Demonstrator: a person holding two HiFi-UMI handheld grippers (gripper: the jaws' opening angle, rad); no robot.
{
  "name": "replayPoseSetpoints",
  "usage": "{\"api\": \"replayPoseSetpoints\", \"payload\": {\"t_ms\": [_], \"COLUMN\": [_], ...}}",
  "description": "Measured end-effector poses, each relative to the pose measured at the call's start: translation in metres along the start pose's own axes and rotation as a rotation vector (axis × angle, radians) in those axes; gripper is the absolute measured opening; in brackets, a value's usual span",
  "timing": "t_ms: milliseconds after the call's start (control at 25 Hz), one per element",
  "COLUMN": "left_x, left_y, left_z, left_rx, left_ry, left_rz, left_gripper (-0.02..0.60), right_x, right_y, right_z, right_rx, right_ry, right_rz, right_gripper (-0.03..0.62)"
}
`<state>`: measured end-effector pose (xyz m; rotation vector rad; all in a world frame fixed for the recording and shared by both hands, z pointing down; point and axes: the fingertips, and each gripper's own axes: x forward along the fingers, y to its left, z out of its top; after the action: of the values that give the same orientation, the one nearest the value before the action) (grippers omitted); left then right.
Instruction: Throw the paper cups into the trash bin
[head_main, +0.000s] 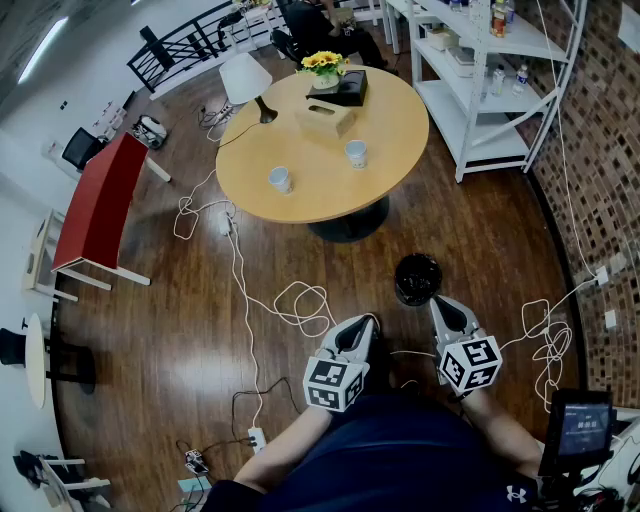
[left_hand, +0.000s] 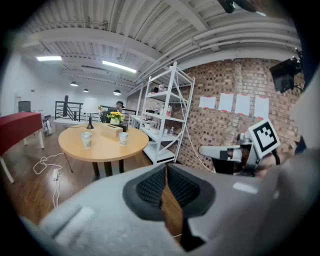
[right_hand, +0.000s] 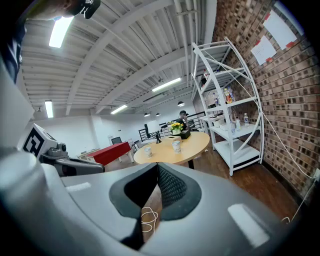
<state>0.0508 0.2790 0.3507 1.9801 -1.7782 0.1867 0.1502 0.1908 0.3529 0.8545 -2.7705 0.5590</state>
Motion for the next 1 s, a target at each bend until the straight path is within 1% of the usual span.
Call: {"api": "replayPoseSetpoints", "payload": {"t_ms": [120,280,360,600,760,880,960,1000], "left_x": [0.019,0.058,0.082,0.147,0.175,0.189,0.198,0.202], "left_y": [0.027,0.072,0.092,0.152,0.193,0.216,0.23,0.236], "left_z": [0.007,0.029,0.044,0.104,0.129,0.145,0.153,0.157], "left_rx": [-0.011,-0.038,-0.05,-0.051,-0.039,-0.043,-0.043,-0.046], "left_ry": [-0.01,-0.032,-0.037,-0.035,-0.026,-0.022,-0.037,-0.047], "left_rz": [0.008,0.011,-0.003,-0.069,-0.076,-0.059,-0.025,-0.004], "left_gripper": [0.014,0.014,0.014,0.015,0.017,0.023,0.026,0.031], "right_x": [0.033,0.088,0.116,0.216,0.276,0.312,0.333,0.344], "right_y": [-0.006,-0.015,-0.022,-0.043,-0.051,-0.054,-0.056,-0.058], "right_z": [0.009,0.026,0.035,0.07,0.086,0.087,0.086,0.085], "right_rx": [-0.016,-0.042,-0.056,-0.095,-0.149,-0.189,-0.212,-0.227], "right_ry": [-0.001,0.007,0.025,0.092,0.111,0.141,0.167,0.181], "right_rz": [0.002,0.008,0.003,-0.01,-0.026,-0.025,-0.009,0.001], "right_gripper": [0.011,0.011,0.011,0.011,0.012,0.014,0.016,0.028]}}
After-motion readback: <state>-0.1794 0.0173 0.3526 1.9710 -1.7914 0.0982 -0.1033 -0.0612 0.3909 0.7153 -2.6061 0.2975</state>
